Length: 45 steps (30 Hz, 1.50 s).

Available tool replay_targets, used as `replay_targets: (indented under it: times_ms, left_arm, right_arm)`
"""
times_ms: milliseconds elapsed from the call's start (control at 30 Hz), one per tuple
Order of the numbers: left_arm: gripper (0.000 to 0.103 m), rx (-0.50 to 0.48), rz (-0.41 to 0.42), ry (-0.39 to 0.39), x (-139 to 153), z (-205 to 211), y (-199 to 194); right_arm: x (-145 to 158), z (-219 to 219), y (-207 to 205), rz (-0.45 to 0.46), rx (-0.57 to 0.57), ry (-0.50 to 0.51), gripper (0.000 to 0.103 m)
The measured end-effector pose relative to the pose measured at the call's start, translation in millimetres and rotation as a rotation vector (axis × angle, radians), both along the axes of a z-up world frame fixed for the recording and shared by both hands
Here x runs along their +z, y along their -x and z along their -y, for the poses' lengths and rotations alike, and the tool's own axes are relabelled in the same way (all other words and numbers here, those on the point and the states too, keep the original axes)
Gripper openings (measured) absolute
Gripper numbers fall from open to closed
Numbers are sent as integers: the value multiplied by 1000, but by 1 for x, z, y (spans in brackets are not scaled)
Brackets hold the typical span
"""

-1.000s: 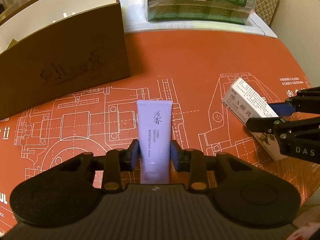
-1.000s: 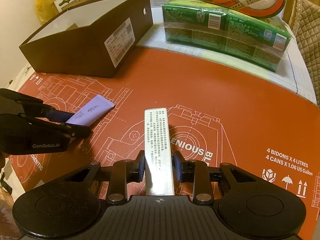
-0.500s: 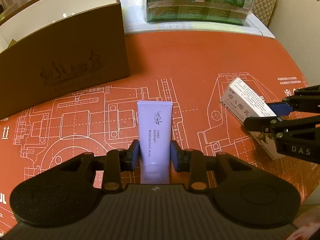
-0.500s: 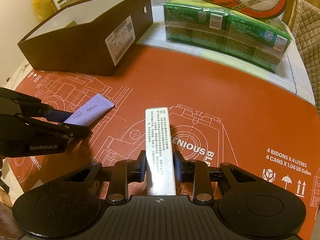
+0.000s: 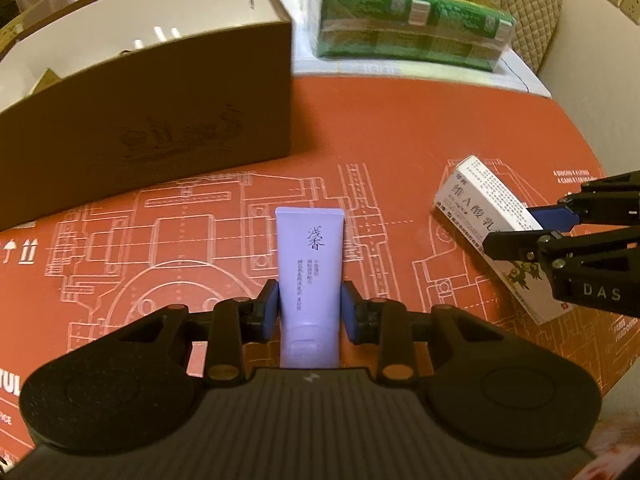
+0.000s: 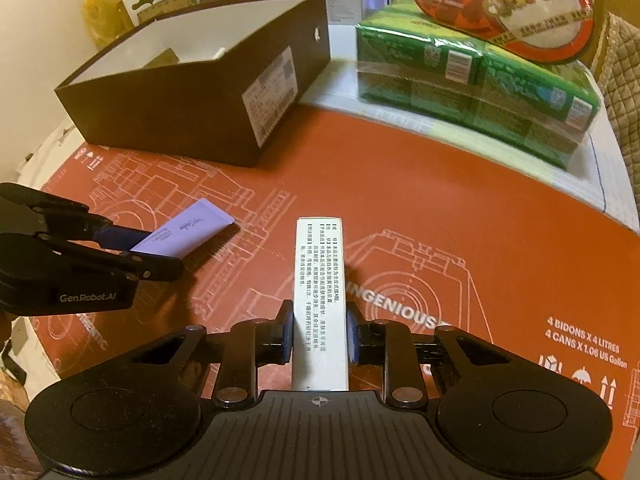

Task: Organize rigid objects
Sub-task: 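Lift the white box and purple tube and carry them over the brown box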

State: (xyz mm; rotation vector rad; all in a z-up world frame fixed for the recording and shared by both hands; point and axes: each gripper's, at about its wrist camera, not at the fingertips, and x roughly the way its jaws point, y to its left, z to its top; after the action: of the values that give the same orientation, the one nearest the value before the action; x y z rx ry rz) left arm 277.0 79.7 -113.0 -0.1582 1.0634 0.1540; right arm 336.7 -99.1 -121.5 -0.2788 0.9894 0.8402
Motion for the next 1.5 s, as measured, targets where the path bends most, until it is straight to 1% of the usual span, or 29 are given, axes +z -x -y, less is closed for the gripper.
replay_targets:
  times_ms: [267,533,833,1033,1200,1500]
  left_arm:
    - [28,62,47,9,19,-27,25]
    - [28,106,114,7,55,-53,47]
    - [28,156,213,-11,96,-94,58]
    - [28,177,263,-43,115,-127,51]
    - [28,179,292,-74,126,-155,37]
    - [28,168,305,-110,131,-201,1]
  right_arm:
    - [19,-19,1,5,27,-35,22]
    - [40,-46,10,3,84,-87,22]
    - [73,-86,19,-6,143,-185,22]
    - [92,-122,14,0,149,-231,22]
    - [107,-152,2,12,123,-263,22]
    - [124,-202,-31,28,51,-295,22]
